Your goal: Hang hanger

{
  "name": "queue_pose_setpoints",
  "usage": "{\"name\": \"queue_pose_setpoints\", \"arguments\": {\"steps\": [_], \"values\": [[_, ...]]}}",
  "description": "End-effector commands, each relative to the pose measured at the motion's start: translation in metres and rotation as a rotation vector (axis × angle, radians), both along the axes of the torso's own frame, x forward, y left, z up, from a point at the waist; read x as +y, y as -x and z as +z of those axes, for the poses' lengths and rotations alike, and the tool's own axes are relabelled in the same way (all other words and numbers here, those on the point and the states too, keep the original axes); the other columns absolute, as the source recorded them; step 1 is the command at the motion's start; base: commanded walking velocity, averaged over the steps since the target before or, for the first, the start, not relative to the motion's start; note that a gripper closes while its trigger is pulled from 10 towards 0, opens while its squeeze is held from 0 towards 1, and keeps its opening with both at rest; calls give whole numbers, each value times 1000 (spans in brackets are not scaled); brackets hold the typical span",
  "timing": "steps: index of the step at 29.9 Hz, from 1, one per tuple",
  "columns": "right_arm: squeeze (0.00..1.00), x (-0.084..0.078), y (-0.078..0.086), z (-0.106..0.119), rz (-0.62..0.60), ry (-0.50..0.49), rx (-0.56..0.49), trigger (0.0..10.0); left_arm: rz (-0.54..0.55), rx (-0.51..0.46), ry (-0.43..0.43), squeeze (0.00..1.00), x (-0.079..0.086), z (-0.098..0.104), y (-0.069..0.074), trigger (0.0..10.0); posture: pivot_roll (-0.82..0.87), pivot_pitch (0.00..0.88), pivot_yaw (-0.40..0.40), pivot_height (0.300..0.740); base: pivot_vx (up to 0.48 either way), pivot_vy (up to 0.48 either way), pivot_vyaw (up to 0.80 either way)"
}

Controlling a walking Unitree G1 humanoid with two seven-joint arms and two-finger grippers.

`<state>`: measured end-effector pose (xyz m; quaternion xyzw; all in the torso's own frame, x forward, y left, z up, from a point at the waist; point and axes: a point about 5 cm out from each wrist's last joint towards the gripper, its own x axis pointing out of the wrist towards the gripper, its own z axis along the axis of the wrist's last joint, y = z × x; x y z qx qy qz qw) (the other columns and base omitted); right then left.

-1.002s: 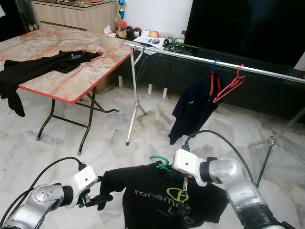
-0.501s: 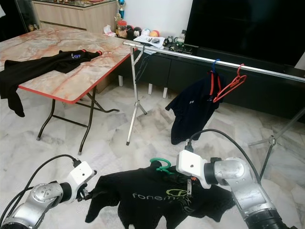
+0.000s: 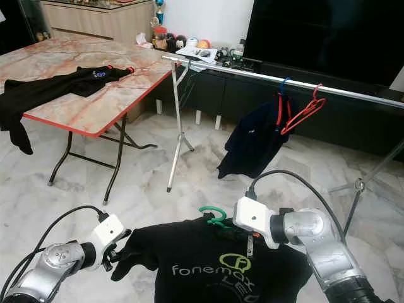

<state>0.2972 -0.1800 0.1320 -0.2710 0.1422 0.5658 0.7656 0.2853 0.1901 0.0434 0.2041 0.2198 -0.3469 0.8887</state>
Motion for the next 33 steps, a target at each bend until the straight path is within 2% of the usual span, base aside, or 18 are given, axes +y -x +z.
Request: {"name": "queue_pose_setpoints", "arguments": {"steps": [1,13,33], "values": [[0,-1,-3,16,-7,-31,-61,10000,-17,-4,15,0,-5,0,-2,0,116,26,-61,740,0,0,0],[0,1,-4,16,-7,-35,-65,10000,-13,-11,23,0,-6,-1,-2,0,116,4,-59,740,0,0,0],[0,1,-7,15,-42,-42,-81,10000,30,-24,9,0,-1,-4,-2,0,119,24,-60,740,0,0,0]]}}
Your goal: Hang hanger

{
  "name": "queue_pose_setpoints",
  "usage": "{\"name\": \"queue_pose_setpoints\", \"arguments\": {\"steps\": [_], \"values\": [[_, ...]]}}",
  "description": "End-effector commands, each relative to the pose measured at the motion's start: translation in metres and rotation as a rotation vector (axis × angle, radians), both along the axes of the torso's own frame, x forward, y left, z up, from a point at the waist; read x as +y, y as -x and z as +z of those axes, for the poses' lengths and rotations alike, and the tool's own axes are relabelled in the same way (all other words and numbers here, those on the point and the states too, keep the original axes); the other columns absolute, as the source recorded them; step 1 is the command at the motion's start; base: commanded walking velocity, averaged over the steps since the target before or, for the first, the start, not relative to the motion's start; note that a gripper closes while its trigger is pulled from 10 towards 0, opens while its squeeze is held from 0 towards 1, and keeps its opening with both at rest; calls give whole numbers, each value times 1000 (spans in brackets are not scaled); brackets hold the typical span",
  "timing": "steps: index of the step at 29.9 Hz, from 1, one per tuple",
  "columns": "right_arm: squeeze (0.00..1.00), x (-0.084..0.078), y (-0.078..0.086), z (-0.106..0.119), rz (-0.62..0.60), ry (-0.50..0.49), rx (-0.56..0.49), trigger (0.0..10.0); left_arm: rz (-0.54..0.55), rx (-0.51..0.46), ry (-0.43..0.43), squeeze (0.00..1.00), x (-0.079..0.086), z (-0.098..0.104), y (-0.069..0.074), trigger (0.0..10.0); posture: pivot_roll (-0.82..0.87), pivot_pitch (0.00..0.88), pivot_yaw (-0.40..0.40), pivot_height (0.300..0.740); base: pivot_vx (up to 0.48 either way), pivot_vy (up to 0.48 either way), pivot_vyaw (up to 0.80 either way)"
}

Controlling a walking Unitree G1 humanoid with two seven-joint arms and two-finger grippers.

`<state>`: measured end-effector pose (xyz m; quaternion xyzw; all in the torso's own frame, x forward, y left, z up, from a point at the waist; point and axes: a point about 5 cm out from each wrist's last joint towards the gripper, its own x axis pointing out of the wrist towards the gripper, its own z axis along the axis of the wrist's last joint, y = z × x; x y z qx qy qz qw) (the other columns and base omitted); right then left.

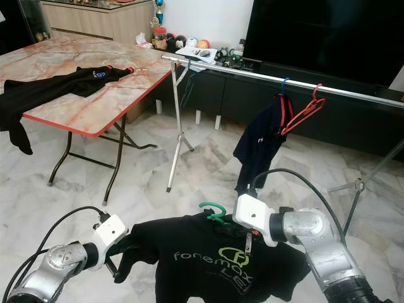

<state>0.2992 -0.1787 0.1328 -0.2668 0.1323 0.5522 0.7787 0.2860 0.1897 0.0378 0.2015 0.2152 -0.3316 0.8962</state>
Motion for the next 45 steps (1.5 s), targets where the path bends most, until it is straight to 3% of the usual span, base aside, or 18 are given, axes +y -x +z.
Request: {"name": "queue_pose_setpoints", "arguments": {"steps": [1,11,13,14,15,16,22,29,32,40,42,45], "values": [[0,-1,-5,14,-12,-20,-60,10000,-1,-8,4,0,0,1,-1,0,119,24,-60,740,0,0,0],[0,2,-8,16,-20,-29,-77,10000,32,-8,-17,0,2,-2,-2,0,120,27,-64,740,0,0,0],[0,2,-10,19,-34,-39,-97,10000,49,14,-64,0,7,-8,0,0,121,26,-63,740,0,0,0],[0,1,-12,21,-49,-45,-110,10000,55,34,-126,0,11,-13,2,0,120,26,-63,740,0,0,0],[0,-1,-20,25,-109,-54,-150,10000,65,94,-281,0,26,-29,11,0,119,26,-63,740,0,0,0],[0,-2,-22,27,-129,-56,-163,10000,68,112,-325,0,30,-33,14,0,119,26,-63,740,0,0,0],[0,-12,-42,41,-311,-88,-262,10000,65,225,-356,0,39,-50,35,0,124,31,-65,740,0,0,0],[0,-17,-57,50,-450,-126,-331,10000,-158,430,-375,0,31,-68,64,0,126,30,-68,740,0,0,0],[0,-23,-65,57,-554,-158,-374,10000,-312,577,-410,0,32,-75,85,0,127,30,-68,740,0,0,0],[0,-31,-72,48,-638,-41,-411,10000,-347,621,-383,0,28,-72,89,0,126,29,-71,740,0,0,0],[0,-28,-73,47,-657,-69,-413,10000,-352,634,-379,0,28,-71,90,0,126,29,-71,740,0,0,0],[0,-20,-75,51,-698,-203,-385,10000,-340,619,-352,0,27,-70,89,0,132,29,-70,740,0,0,0]]}}
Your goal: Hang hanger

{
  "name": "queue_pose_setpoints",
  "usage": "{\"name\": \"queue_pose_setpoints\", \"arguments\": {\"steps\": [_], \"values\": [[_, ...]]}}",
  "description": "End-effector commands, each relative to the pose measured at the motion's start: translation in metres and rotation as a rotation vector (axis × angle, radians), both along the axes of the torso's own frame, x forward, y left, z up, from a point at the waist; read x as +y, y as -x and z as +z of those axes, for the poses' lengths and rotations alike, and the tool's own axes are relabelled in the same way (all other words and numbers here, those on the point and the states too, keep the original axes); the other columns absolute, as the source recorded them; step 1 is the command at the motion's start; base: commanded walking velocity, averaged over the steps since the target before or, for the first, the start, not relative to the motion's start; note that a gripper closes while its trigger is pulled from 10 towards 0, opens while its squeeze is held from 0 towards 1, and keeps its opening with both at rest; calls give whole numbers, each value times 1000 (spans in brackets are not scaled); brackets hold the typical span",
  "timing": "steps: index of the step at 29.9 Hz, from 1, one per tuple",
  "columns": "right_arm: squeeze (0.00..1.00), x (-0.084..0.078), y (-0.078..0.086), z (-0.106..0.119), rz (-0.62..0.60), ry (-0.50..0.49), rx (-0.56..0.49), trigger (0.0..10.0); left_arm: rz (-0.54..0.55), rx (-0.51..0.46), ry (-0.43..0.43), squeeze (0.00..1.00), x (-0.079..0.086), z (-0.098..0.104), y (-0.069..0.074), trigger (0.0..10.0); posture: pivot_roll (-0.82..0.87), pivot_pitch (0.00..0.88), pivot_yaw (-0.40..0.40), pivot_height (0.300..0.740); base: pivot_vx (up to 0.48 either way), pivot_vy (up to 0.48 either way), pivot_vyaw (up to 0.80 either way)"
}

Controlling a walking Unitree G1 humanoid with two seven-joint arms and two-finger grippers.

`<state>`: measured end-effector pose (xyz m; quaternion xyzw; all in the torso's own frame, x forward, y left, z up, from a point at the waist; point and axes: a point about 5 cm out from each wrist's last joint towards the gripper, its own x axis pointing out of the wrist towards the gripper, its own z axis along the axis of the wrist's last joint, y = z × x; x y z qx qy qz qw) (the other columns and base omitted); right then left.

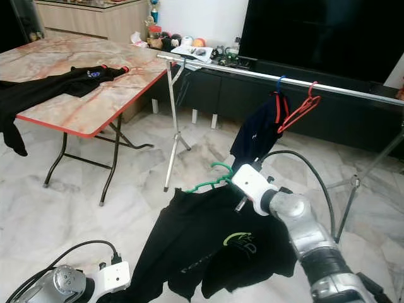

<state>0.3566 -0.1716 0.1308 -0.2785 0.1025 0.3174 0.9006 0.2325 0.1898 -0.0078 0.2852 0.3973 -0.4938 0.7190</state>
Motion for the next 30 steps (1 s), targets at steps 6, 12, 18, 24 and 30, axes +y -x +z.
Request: {"name": "queue_pose_setpoints", "arguments": {"steps": [6,12,18,24,30], "values": [[0,-11,-8,37,-29,-119,-113,10000,189,-145,-164,0,31,-17,2,10000,132,29,-70,740,0,0,0],[0,-7,2,19,89,-12,-51,10000,273,-277,-2,1000,25,16,-28,10000,131,27,-75,740,0,0,0],[0,0,10,15,202,11,-25,10000,241,-284,38,1000,23,26,-33,10000,131,27,-77,740,0,0,0],[0,4,26,1,365,97,51,10000,245,-315,118,1000,22,45,-42,10000,131,26,-79,740,0,0,0],[0,1,38,-14,469,195,128,10000,225,-344,246,1000,10,69,-51,10000,132,26,-81,740,0,0,0]]}}
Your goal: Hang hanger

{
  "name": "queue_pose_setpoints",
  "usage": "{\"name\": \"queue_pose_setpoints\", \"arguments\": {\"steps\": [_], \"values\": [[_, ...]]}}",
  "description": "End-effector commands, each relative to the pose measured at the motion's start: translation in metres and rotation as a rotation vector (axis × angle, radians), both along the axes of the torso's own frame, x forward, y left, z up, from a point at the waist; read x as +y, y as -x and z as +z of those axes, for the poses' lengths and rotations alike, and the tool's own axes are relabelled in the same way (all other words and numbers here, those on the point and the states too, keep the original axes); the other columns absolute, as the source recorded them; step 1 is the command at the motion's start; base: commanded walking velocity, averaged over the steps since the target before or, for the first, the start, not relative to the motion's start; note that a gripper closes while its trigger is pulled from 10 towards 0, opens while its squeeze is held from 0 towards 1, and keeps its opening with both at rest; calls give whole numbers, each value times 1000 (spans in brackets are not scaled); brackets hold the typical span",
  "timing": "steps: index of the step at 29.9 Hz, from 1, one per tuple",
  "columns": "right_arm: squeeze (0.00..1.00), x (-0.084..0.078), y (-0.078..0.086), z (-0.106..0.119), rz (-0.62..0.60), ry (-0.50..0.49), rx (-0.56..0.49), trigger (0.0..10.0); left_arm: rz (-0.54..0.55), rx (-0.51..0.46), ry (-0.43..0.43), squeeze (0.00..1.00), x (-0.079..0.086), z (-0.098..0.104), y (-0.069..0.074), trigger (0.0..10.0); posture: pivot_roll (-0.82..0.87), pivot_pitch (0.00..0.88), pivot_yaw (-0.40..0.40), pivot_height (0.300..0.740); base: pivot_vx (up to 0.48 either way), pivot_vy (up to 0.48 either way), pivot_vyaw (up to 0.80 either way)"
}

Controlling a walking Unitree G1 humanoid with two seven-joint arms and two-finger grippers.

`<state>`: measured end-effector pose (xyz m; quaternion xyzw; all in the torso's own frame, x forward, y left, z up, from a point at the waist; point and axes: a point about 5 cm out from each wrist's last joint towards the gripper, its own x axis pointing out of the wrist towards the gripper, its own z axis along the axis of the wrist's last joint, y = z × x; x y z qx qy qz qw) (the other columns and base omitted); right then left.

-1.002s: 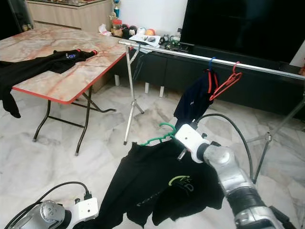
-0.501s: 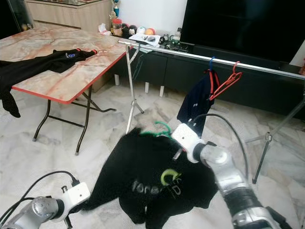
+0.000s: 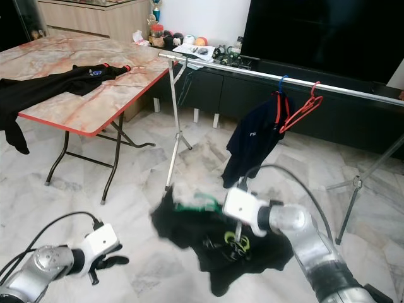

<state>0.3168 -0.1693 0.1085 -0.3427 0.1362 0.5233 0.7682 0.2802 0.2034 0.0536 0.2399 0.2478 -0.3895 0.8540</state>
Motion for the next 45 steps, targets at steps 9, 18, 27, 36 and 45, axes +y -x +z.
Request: {"name": "queue_pose_setpoints", "arguments": {"steps": [9,18,27,36,45], "values": [[0,-2,-4,6,30,69,-58,10000,-126,-36,215,0,-28,41,-5,10000,132,26,-81,740,0,0,0],[0,8,3,7,84,35,-42,10000,-153,-58,295,0,-45,55,-11,10000,136,41,-70,740,0,0,0],[0,12,6,9,109,21,-47,10000,-53,-64,306,0,-48,52,-21,10000,131,41,-67,740,0,0,0],[0,15,6,12,108,12,-61,10000,52,2,319,0,-46,40,-23,10000,133,41,-68,740,0,0,0],[0,21,7,10,105,1,-71,10000,246,35,341,0,-43,38,-34,10000,133,41,-68,740,0,0,0]]}}
